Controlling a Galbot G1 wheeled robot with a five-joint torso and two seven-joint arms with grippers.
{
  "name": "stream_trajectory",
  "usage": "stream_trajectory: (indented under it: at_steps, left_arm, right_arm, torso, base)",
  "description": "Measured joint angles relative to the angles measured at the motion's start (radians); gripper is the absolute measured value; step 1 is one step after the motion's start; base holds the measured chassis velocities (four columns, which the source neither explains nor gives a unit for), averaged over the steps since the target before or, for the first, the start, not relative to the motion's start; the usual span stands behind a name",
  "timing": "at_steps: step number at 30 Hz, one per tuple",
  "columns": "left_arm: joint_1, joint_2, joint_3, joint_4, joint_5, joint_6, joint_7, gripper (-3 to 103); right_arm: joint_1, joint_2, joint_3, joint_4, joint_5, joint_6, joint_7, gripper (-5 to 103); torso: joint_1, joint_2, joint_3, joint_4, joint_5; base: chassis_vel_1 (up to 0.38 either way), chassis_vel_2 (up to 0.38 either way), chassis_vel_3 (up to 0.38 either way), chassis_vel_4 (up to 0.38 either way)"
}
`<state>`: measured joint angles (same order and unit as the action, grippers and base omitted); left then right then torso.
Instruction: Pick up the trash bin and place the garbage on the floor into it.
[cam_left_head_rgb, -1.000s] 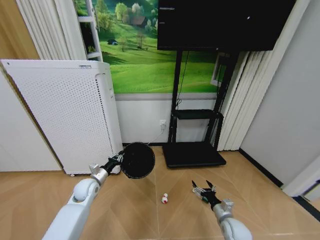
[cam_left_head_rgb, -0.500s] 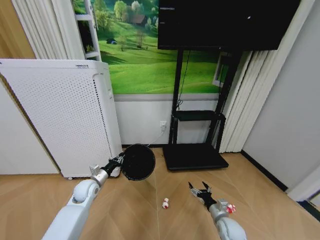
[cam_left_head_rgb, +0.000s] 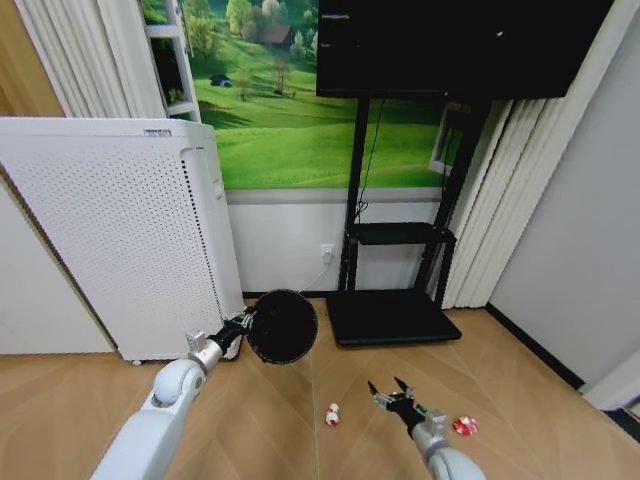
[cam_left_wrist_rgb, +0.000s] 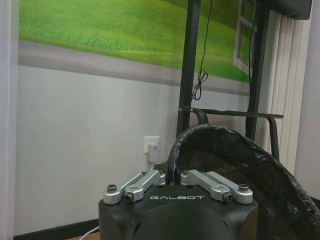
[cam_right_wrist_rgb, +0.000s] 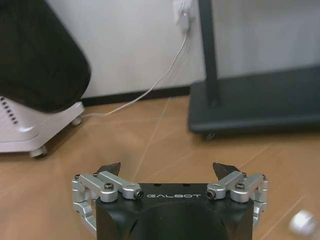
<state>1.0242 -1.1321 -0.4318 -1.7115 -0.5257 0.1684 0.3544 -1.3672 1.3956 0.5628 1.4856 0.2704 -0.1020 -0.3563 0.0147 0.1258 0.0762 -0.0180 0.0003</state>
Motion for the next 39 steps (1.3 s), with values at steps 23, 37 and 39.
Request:
stream_trajectory:
  at_steps: [23, 37, 39]
  left_arm:
    - [-0.030, -0.091, 0.129, 0.019, 0.063, 0.003, -0.043, 7]
    - [-0.008, -0.076, 0.105, -0.023, 0.068, 0.007, -0.042, 7]
    - [-0.008, -0.074, 0.104, -0.024, 0.068, 0.008, -0.042, 7]
  right_arm:
    - [0.206, 0.186, -0.087, -0.380, -0.073, -0.016, 0.186, 100]
    - [0.272, 0.214, -0.042, -0.550, -0.158, 0.069, 0.207, 100]
    - [0.276, 0.214, -0.039, -0.558, -0.162, 0.072, 0.210, 100]
  torso:
    - [0.000, 0.000, 0.000, 0.0001, -0.0005]
    - [0.000, 0.000, 0.000, 0.0000, -0.0003]
    - [0.000, 0.000, 0.000, 0.0000, -0.0003]
  base:
    - [0.000, 0.000, 0.000, 0.000]
    - [0.000, 0.000, 0.000, 0.000]
    - [0.000, 0.000, 0.000, 0.000]
